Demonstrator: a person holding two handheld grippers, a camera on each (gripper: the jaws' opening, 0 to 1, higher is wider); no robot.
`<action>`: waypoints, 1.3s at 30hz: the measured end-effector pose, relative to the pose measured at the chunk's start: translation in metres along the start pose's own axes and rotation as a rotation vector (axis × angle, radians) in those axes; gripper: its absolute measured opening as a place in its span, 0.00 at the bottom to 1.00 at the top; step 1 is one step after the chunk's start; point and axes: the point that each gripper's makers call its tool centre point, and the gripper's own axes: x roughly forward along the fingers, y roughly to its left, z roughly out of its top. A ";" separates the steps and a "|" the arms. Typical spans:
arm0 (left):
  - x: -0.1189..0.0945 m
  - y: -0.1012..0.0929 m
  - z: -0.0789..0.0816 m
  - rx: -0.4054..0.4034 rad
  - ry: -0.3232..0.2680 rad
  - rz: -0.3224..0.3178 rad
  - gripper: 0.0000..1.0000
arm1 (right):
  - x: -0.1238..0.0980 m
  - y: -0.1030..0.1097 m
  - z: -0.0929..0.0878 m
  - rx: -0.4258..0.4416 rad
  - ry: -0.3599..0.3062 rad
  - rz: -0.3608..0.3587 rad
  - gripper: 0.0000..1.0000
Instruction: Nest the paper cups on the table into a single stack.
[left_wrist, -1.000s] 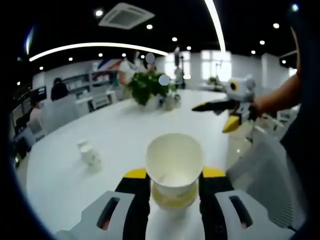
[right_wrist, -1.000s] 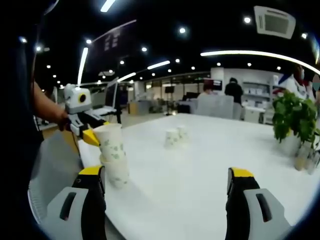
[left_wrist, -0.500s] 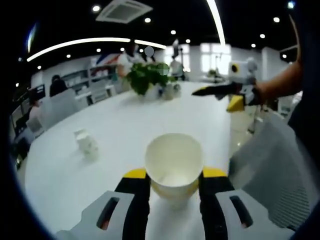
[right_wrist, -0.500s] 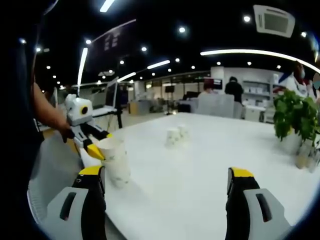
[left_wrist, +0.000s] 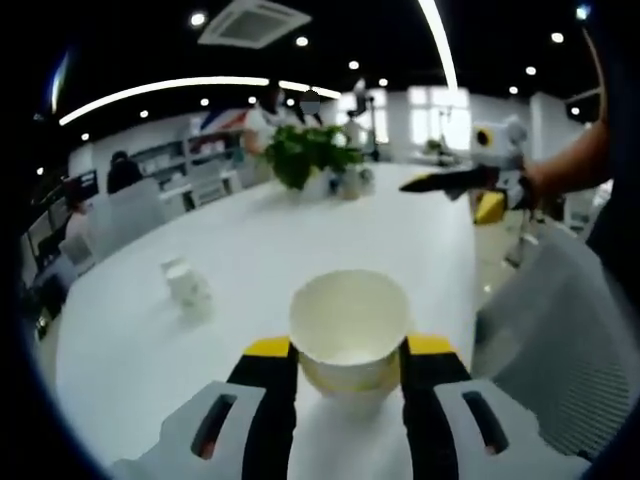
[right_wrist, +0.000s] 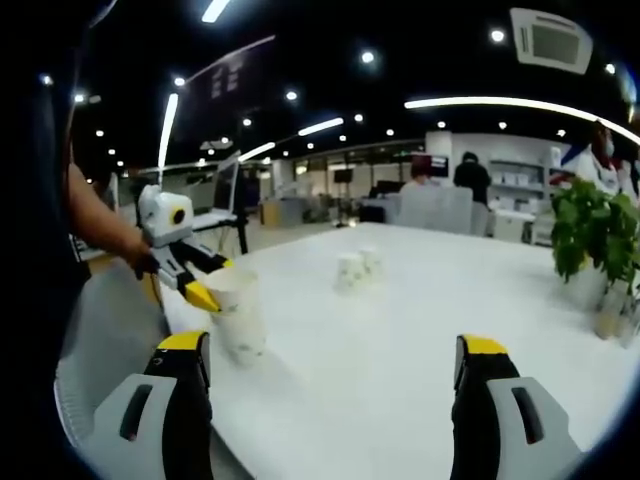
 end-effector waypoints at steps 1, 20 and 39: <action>0.000 0.001 0.000 -0.003 0.000 0.003 0.45 | 0.000 0.000 0.000 -0.002 0.002 0.001 1.00; -0.039 0.055 0.013 -0.102 -0.055 0.116 0.99 | 0.011 -0.010 0.014 -0.027 -0.008 0.004 1.00; -0.093 0.077 -0.012 -0.168 -0.066 0.207 0.99 | 0.023 -0.010 0.024 -0.033 -0.022 0.017 1.00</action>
